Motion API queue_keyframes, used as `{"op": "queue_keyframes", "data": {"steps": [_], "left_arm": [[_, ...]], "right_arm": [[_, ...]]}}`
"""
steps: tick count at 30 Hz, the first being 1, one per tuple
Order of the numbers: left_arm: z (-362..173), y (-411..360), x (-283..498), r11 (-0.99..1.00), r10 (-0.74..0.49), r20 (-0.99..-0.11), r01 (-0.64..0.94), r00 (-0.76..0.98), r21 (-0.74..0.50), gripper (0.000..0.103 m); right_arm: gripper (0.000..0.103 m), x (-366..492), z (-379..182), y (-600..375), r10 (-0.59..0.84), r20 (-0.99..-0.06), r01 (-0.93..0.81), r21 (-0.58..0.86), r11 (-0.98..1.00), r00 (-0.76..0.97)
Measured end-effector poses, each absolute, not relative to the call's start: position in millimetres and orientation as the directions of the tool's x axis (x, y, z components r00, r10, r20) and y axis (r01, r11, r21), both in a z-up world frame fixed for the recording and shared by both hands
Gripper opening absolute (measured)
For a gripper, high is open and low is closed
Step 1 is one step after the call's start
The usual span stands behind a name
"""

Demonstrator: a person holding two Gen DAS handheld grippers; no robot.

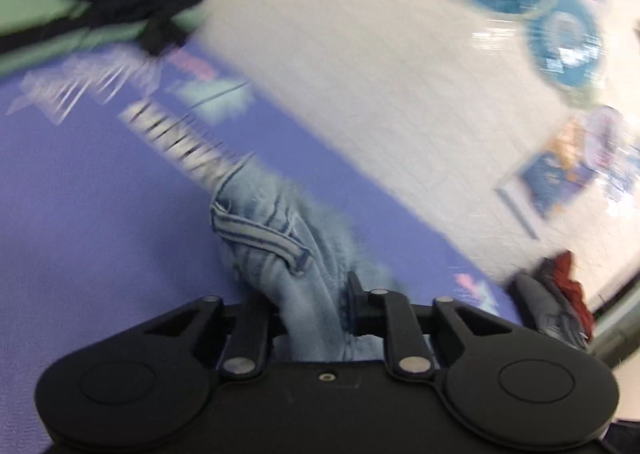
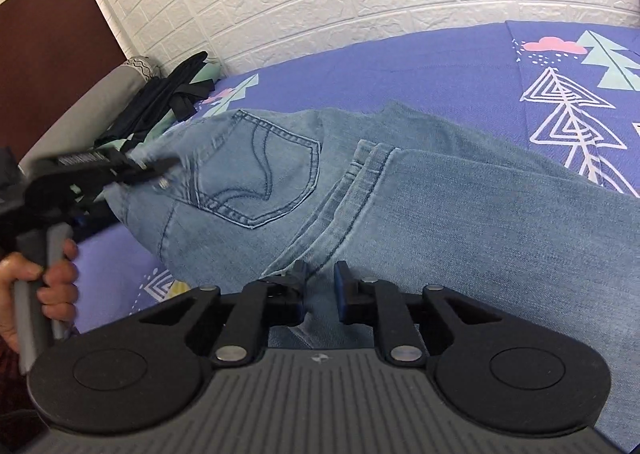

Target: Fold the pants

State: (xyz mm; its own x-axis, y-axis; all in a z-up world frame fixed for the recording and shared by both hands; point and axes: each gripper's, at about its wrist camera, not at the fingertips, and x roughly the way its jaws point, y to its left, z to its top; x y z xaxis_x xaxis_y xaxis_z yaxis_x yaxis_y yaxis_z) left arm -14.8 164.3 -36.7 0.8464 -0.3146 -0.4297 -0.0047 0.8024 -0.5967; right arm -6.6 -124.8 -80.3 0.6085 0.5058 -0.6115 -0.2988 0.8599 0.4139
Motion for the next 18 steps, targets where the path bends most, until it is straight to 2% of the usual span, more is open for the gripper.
{"op": "queue_keyframes", "data": {"steps": [2, 5, 10, 13, 15, 16, 17, 18], "left_arm": [[-15, 144, -22, 0.819, -0.357, -0.387, 0.085, 0.850, -0.568, 0.000], [7, 100, -32, 0.845, -0.431, -0.355, 0.232, 0.830, -0.482, 0.000], [2, 19, -39, 0.805, -0.583, -0.411, 0.430, 0.701, -0.408, 0.001], [-26, -28, -33, 0.770, -0.635, -0.548, 0.504, 0.544, -0.391, 0.028], [-39, -43, -28, 0.744, -0.657, -0.615, 0.504, 0.435, -0.438, 0.032], [-39, -43, -27, 0.719, -0.686, -0.605, 0.507, 0.405, -0.476, 0.044], [-34, -41, -30, 0.698, -0.710, -0.575, 0.510, 0.406, -0.503, 0.071], [-25, -37, -34, 0.693, -0.718, -0.546, 0.515, 0.432, -0.504, 0.089]], "right_arm": [[0.035, -6, -78, -132, 0.507, -0.596, -0.287, 0.428, 0.857, 0.623], [0.036, -14, -70, -153, 0.476, -0.567, -0.265, 0.416, 0.870, 0.673], [0.037, -36, -63, -203, 0.395, -0.546, -0.175, 0.411, 0.895, 0.739], [0.038, -53, -64, -232, 0.324, -0.552, -0.104, 0.391, 0.914, 0.768], [0.038, -65, -66, -250, 0.284, -0.552, -0.065, 0.382, 0.922, 0.784], [0.039, -70, -67, -259, 0.271, -0.554, -0.049, 0.382, 0.923, 0.787], [0.041, -74, -68, -266, 0.264, -0.552, -0.040, 0.384, 0.922, 0.791], [0.044, -79, -68, -272, 0.267, -0.541, -0.041, 0.393, 0.919, 0.797]]}}
